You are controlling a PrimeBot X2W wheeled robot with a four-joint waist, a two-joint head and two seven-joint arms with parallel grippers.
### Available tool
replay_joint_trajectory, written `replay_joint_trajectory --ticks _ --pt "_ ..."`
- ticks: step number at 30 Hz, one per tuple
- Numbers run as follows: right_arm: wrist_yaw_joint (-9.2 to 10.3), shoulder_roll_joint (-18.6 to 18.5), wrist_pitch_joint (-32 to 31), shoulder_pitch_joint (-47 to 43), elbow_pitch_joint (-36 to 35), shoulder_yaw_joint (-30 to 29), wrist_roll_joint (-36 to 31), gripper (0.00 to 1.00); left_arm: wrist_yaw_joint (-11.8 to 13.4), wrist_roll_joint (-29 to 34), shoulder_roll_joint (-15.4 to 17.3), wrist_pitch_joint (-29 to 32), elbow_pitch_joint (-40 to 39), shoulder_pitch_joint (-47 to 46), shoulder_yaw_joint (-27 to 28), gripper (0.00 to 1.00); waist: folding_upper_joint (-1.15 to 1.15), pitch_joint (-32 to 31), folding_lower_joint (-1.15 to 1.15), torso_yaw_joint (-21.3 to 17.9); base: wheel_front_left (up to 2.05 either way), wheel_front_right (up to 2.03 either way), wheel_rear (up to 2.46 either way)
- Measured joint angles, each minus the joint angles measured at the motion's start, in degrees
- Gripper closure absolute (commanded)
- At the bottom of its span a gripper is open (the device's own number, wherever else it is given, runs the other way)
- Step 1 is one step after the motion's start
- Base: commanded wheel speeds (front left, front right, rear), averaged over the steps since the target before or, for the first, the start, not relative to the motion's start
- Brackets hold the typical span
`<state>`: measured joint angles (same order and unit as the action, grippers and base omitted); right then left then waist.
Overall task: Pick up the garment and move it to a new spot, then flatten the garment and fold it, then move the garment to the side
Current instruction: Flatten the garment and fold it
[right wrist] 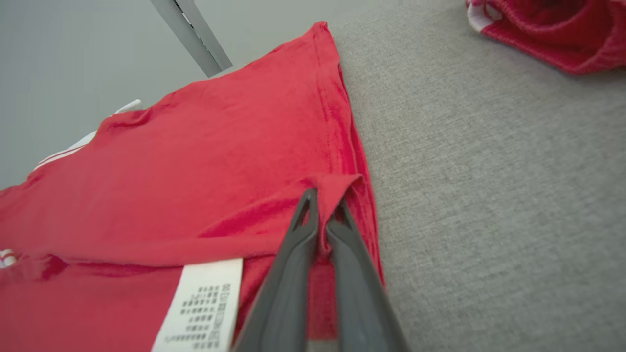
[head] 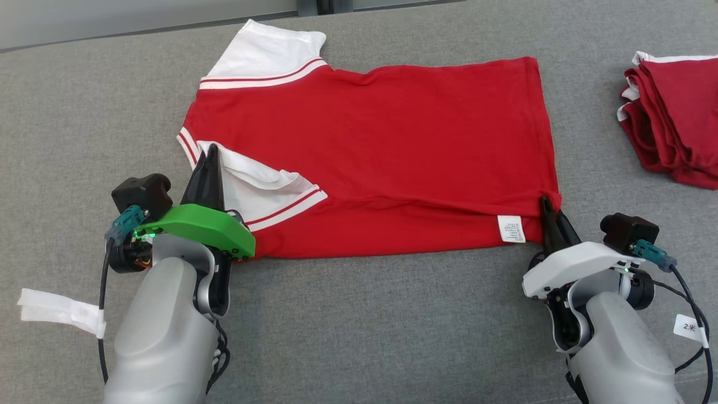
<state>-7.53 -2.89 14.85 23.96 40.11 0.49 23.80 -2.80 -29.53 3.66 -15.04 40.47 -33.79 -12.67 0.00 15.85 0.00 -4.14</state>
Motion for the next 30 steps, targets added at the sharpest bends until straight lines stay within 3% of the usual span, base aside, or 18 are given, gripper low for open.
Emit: replay_joint_trajectory --ticks 1,2,3,4,6,7,21,26,30 --pt "0.00 0.02 0.07 0.25 0.04 0.00 0.19 0.71 0.02 0.23 -0.08 0.00 0.54 -0.10 0.36 1.00 0.00 -0.11 0.00 -0.04 0.00 0.00 0.00" --pt "0.00 0.02 0.12 0.44 -0.05 0.11 0.34 0.55 0.02 0.58 -0.12 0.00 0.98 -0.17 0.82 1.00 0.00 -0.20 0.00 -0.09 0.00 0.00 0.00" --pt "0.00 0.02 0.12 0.65 -0.31 0.21 0.53 0.07 0.02 0.78 -0.19 0.00 1.42 -0.24 1.30 1.00 0.00 -0.32 0.00 -0.14 0.00 0.00 0.00" --pt "0.00 0.05 0.12 0.81 -0.65 0.18 0.69 0.00 0.02 1.03 -0.23 0.00 1.68 -0.26 1.56 1.00 0.00 -0.43 0.00 -0.19 0.00 0.00 0.00" --pt "0.00 0.05 0.13 1.06 -1.64 -0.10 0.74 0.00 0.02 1.49 -0.41 0.00 1.91 -0.25 2.44 0.43 0.00 -0.75 0.00 -0.25 0.00 0.00 0.00" --pt "0.00 0.05 0.13 1.05 -2.00 -0.33 0.73 0.00 0.02 1.71 -0.44 0.00 1.78 -0.23 2.87 0.00 0.00 -0.90 0.00 -0.25 0.00 0.00 0.00" --pt "0.01 0.04 0.20 -6.72 -15.62 -4.81 -0.31 0.00 -1.98 1.15 -0.80 -0.09 -5.26 8.94 4.83 0.00 0.00 -5.82 0.00 1.18 0.00 0.00 0.00" --pt "0.01 0.05 0.20 -11.34 -18.49 -4.86 -3.15 0.00 -0.26 0.40 -0.82 -0.03 -3.98 13.62 4.75 0.00 0.00 -8.20 0.00 1.97 0.00 0.00 0.00" --pt "0.00 0.07 0.20 -13.27 -19.46 -4.43 -3.97 0.00 1.07 -0.77 -0.82 3.97 -1.01 15.66 4.63 0.00 0.00 -9.62 0.00 2.52 0.00 0.00 0.00"
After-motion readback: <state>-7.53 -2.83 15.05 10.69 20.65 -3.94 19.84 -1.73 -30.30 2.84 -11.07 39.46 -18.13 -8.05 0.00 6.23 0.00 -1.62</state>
